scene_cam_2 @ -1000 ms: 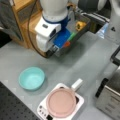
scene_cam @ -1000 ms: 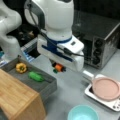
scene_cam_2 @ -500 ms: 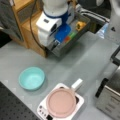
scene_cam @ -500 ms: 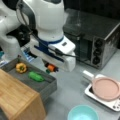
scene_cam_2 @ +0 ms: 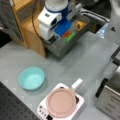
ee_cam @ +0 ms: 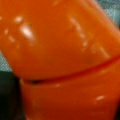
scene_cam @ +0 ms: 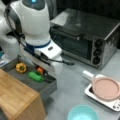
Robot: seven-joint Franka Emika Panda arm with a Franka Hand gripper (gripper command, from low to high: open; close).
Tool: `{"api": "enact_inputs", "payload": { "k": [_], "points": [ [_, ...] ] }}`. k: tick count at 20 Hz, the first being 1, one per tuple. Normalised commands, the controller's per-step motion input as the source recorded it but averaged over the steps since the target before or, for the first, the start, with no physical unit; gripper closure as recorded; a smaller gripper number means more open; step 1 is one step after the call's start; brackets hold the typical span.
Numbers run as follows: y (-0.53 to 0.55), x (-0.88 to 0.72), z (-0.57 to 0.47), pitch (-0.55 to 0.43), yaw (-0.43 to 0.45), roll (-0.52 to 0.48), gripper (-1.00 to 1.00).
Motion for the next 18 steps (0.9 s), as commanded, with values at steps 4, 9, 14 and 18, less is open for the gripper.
{"api": "enact_inputs", "payload": {
  "k": [4, 9, 14, 18],
  "points": [
    [-0.08, -0.27, -0.16, -0.249, 0.159, -0.043, 1.0],
    [-0.04, -0.24, -0.13, -0.241, 0.143, -0.062, 1.0],
    [-0.09, -0.22, -0.23, -0.226, 0.121, -0.044, -1.0],
    [-0.1, -0.2, -0.21, -0.186, 0.12, -0.021, -1.0]
  ]
}}
